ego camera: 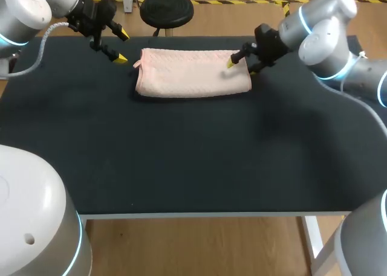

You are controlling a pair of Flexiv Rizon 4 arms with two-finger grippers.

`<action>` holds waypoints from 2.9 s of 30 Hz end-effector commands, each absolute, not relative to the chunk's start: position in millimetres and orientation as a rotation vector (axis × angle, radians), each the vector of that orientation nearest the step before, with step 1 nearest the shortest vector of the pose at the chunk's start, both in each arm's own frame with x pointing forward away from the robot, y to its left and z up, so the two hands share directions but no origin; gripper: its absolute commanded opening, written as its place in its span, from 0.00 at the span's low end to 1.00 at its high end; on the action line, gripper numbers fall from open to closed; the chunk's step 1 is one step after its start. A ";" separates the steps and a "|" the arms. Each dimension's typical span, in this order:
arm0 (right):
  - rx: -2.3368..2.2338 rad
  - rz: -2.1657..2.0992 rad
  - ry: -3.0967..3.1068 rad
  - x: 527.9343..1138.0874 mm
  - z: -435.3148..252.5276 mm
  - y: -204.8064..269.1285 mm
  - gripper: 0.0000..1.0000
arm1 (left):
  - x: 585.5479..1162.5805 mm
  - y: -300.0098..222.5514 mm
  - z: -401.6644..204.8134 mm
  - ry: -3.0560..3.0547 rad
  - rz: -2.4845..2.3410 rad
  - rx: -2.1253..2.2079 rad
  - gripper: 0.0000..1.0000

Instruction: Fold the towel

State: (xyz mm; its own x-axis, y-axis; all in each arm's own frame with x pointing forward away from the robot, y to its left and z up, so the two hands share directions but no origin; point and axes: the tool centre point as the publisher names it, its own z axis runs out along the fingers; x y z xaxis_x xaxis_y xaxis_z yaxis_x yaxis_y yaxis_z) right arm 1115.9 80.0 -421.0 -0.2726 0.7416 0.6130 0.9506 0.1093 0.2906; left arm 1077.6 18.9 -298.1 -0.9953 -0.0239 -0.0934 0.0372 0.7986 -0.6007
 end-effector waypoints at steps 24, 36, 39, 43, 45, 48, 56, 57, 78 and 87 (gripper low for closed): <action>-1.682 -0.868 -2.197 1126.2 -422.5 117.4 0.00 | 1077.3 19.0 -299.1 2.884 -0.970 0.012 1.00; -1.825 -0.761 -2.349 1137.3 -382.0 152.4 0.00 | 1077.3 19.0 -299.1 2.884 -0.970 0.012 1.00; -1.825 -0.735 -2.372 1142.3 -377.0 175.3 0.00 | 1077.3 19.0 -299.1 2.884 -0.970 0.012 1.00; -1.820 -0.723 -2.376 1148.6 -372.1 213.1 0.00 | 1077.3 19.0 -299.1 2.884 -0.970 0.012 1.00; -1.811 -0.713 -2.394 1149.5 -370.9 236.2 0.00 | 1077.3 19.0 -299.1 2.884 -0.970 0.012 1.00; -1.801 -0.705 -2.403 1148.3 -371.6 268.8 0.00 | 1077.3 19.0 -299.1 2.884 -0.970 0.012 1.00; -1.828 -0.679 -2.423 1134.4 -374.3 326.2 0.00 | 1077.3 19.0 -299.1 2.884 -0.970 0.012 1.00; -1.828 -0.678 -2.424 1133.1 -374.4 330.5 0.00 | 1077.3 19.0 -299.1 2.884 -0.970 0.012 1.00; -1.870 -0.834 -2.434 1108.3 -294.4 350.7 1.00 | 1077.3 19.0 -299.1 2.884 -0.970 0.012 1.00; -1.867 -0.841 -2.614 1111.6 -288.8 329.6 1.00 | 1077.3 19.0 -299.1 2.884 -0.970 0.012 1.00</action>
